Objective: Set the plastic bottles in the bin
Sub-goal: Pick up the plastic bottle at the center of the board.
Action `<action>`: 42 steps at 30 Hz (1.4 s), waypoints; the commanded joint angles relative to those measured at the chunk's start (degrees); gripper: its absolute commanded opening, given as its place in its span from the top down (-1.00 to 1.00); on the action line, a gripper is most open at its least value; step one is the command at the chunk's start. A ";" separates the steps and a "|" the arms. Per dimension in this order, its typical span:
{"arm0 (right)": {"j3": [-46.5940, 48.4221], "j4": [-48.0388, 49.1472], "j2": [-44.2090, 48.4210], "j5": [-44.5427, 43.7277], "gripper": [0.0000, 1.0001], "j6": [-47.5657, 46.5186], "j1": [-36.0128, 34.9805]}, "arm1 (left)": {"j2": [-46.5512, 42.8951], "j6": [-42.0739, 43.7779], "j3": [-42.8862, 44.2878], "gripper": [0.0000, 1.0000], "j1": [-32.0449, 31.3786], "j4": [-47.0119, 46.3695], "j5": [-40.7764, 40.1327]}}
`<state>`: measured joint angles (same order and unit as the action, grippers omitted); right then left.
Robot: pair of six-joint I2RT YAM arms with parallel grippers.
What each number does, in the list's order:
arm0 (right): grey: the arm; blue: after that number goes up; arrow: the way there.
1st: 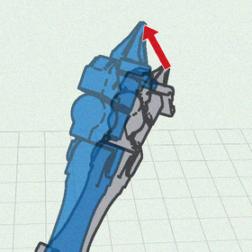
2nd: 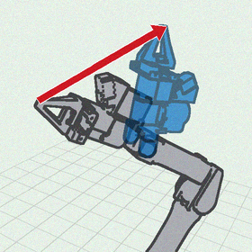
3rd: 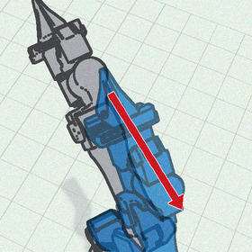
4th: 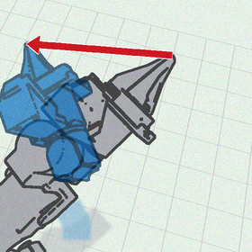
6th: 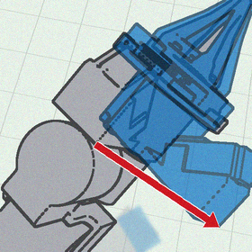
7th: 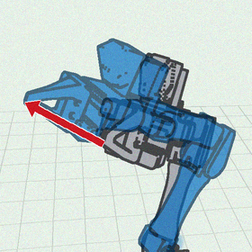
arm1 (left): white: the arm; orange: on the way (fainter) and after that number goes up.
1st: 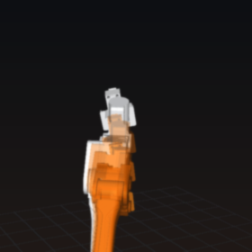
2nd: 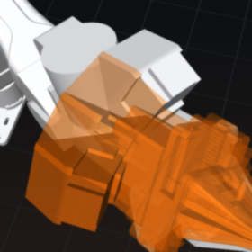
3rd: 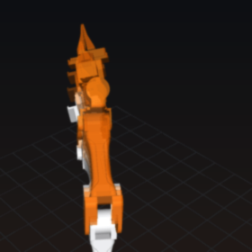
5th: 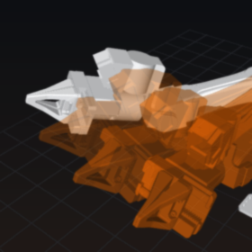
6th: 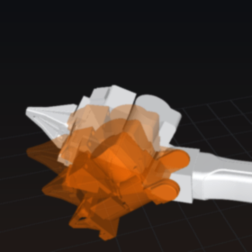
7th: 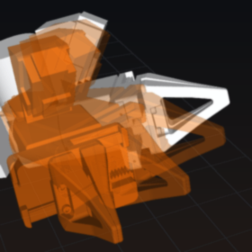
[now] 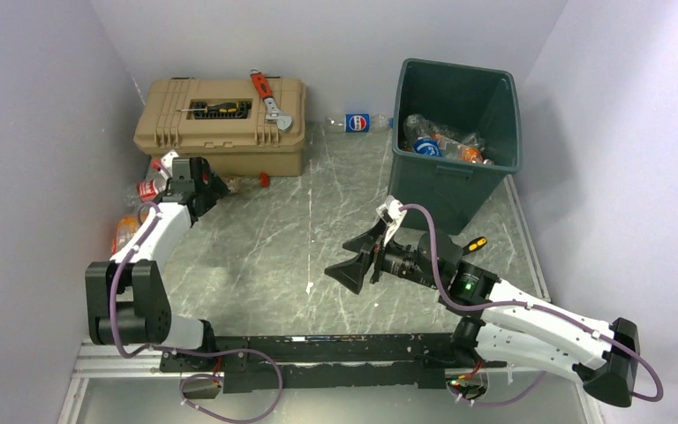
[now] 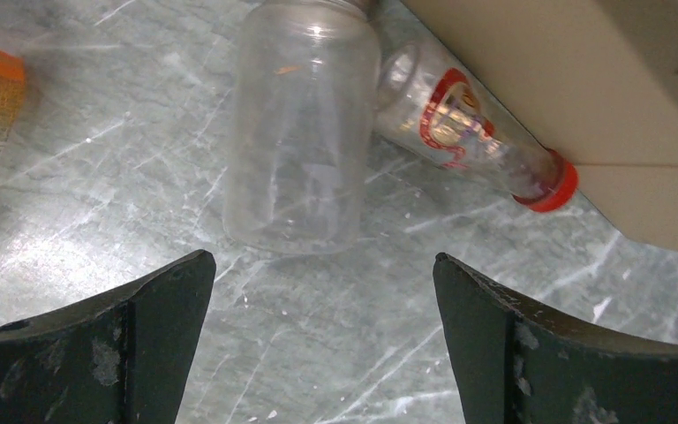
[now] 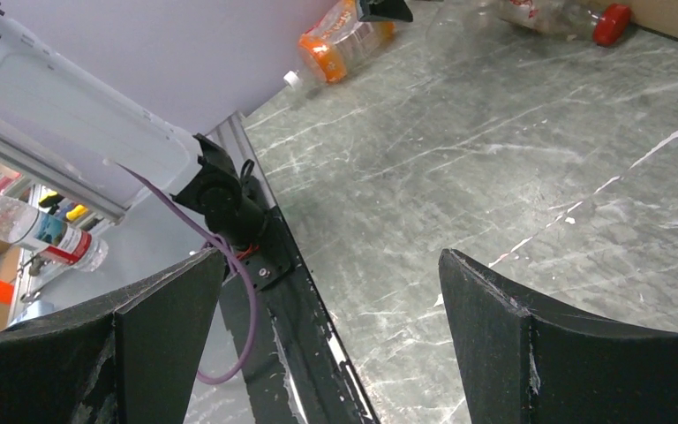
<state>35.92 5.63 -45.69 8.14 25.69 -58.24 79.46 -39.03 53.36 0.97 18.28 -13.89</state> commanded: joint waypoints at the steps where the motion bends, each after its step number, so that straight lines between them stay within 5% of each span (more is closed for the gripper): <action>1: 1.50 1.20 0.15 -0.82 -0.93 -1.07 -0.39 | 3.12 -3.10 2.55 -0.99 0.08 -0.79 -4.88; 16: 2.09 -0.09 -0.69 -1.70 -0.93 -1.35 -0.39 | 13.90 -1.26 2.60 -0.97 2.17 -5.88 -5.86; 29: 1.91 0.15 -0.63 -3.07 -0.93 -0.20 -0.47 | 14.27 3.67 -1.40 -0.40 4.36 -12.27 -1.32; 35: 2.88 -0.81 -0.53 -4.18 -0.93 -0.44 -0.73 | 7.29 3.92 -4.35 -0.12 4.39 -11.83 0.33; 42: 7.03 -3.53 -0.55 -5.06 -0.94 -2.75 -0.82 | -13.11 3.68 -7.31 0.15 4.21 -3.42 5.48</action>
<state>38.35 2.11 -46.87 4.47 24.88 -58.65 78.59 -35.99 46.59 5.10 11.53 -12.51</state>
